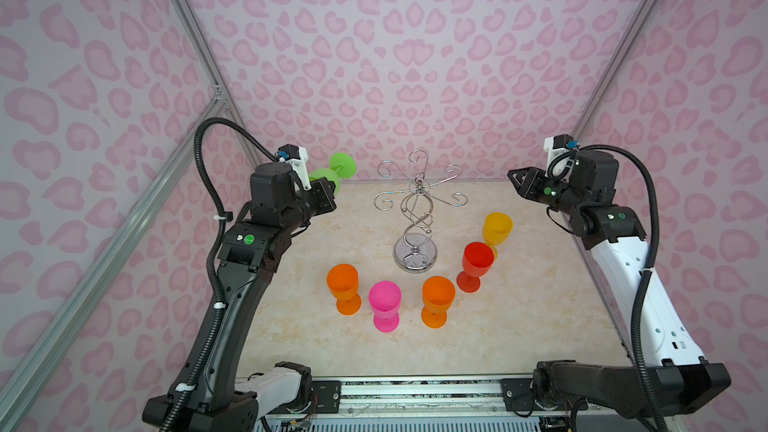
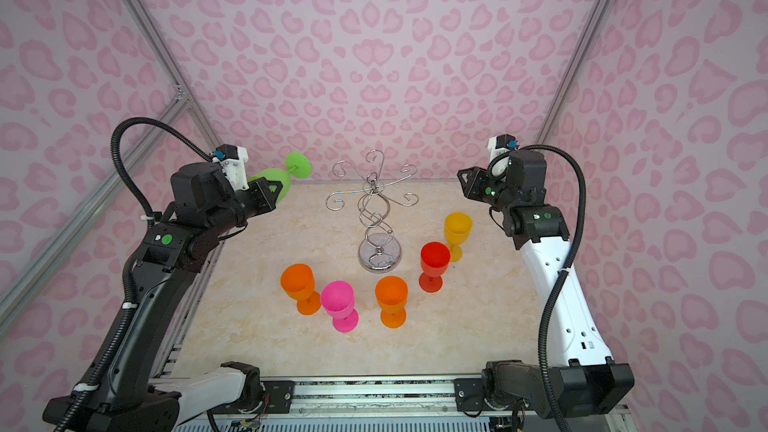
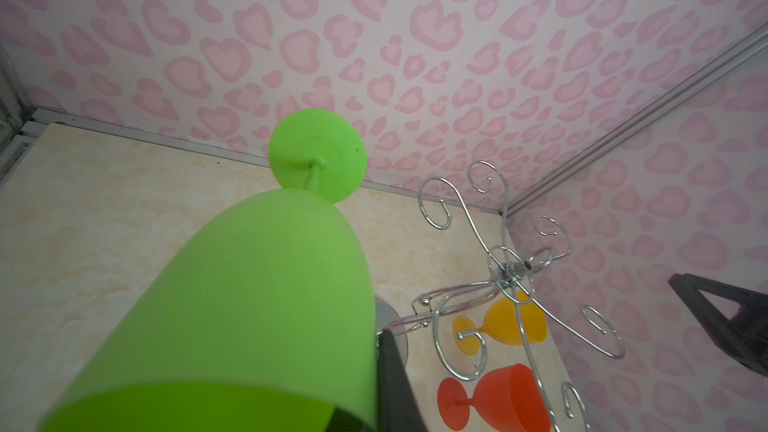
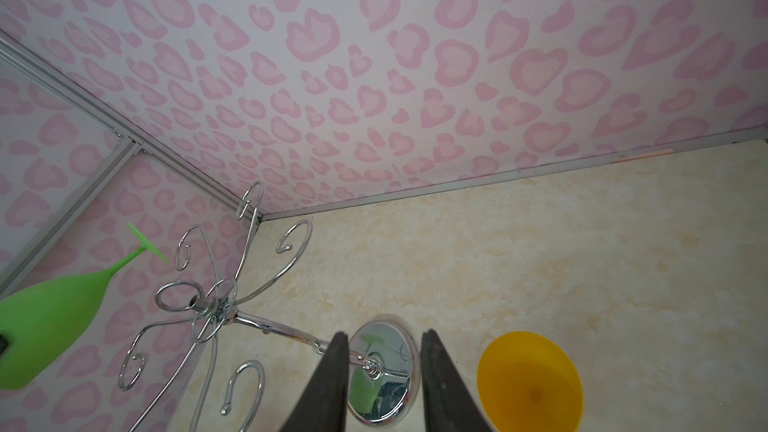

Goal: Take the wine glass off the wine glass rack
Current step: 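Lower the green glass upright onto the table with the left gripper while the right withdraws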

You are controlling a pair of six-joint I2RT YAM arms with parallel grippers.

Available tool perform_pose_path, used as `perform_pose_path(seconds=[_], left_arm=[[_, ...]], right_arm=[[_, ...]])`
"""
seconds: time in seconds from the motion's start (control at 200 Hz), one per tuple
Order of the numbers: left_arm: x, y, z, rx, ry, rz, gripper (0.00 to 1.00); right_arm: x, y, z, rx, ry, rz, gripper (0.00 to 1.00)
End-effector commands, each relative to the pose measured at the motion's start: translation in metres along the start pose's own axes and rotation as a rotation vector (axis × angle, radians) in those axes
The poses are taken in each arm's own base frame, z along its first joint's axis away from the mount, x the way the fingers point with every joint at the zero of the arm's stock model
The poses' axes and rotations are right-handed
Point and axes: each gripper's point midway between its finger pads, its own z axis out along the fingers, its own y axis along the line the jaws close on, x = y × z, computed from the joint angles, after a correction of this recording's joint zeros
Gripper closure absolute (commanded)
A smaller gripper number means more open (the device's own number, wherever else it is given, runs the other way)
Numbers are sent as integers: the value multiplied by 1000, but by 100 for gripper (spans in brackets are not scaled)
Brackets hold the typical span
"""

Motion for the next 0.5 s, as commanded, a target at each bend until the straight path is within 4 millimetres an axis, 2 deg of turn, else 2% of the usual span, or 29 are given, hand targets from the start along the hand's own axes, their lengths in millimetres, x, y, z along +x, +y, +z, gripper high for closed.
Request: perform_pose_path(seconds=[0.0, 0.425, 0.44, 0.495], left_arm=[[17, 27, 10, -136, 82, 39, 97], [96, 66, 74, -246, 480, 83, 97], [97, 67, 75, -249, 488, 85, 97], [105, 71, 83, -259, 520, 85, 97]], right_arm=[[2, -3, 5, 0, 7, -4, 70], [13, -11, 19, 0, 57, 11, 69], [24, -17, 24, 12, 84, 22, 69], [26, -18, 25, 15, 90, 23, 69]])
